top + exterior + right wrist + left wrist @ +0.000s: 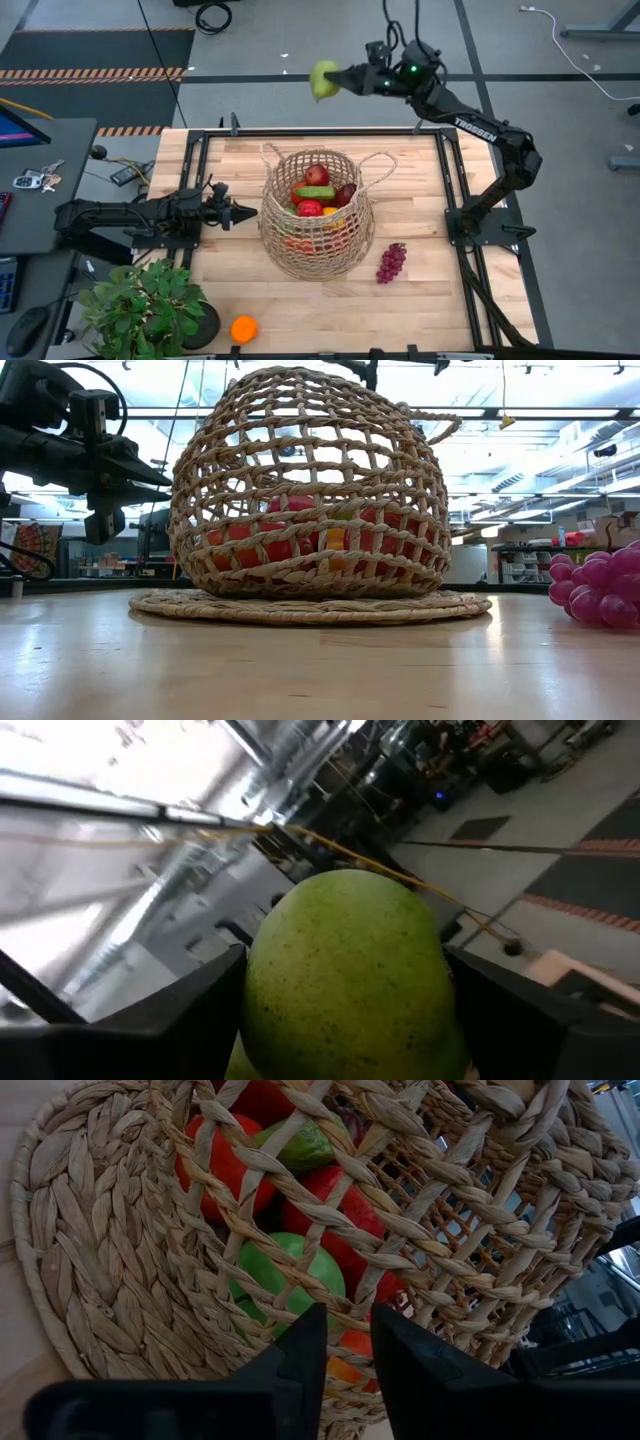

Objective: Build produce basket
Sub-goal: Put the green pear into the basket

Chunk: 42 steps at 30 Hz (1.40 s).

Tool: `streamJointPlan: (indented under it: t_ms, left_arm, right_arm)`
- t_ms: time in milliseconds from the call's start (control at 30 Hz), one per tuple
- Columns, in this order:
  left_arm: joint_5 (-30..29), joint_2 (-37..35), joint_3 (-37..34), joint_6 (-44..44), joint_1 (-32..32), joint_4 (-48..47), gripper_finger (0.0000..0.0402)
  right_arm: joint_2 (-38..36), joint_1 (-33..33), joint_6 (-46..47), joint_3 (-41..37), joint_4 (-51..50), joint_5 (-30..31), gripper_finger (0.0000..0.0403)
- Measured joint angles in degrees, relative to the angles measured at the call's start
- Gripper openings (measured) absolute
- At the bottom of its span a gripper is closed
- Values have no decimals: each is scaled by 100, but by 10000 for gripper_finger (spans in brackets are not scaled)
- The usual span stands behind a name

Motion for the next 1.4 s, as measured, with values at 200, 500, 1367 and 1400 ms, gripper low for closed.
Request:
streamJointPlan:
  t_ms: [200,500,1367,1400]
  left_arm:
    - [0,-1,0,-1,1,0,85]
    - [0,-2,0,-2,2,-2,91]
    - [0,0,0,2,2,-2,91]
    - [0,0,0,3,2,-2,91]
  right_arm:
    - [-7,361,-576,0,-511,360,319]
    - [244,1007,-2428,1231,-3387,1347,319]
    - [1926,2260,-7606,2076,-5585,2377,321]
    - [1984,2266,-7606,2076,-5735,2380,321]
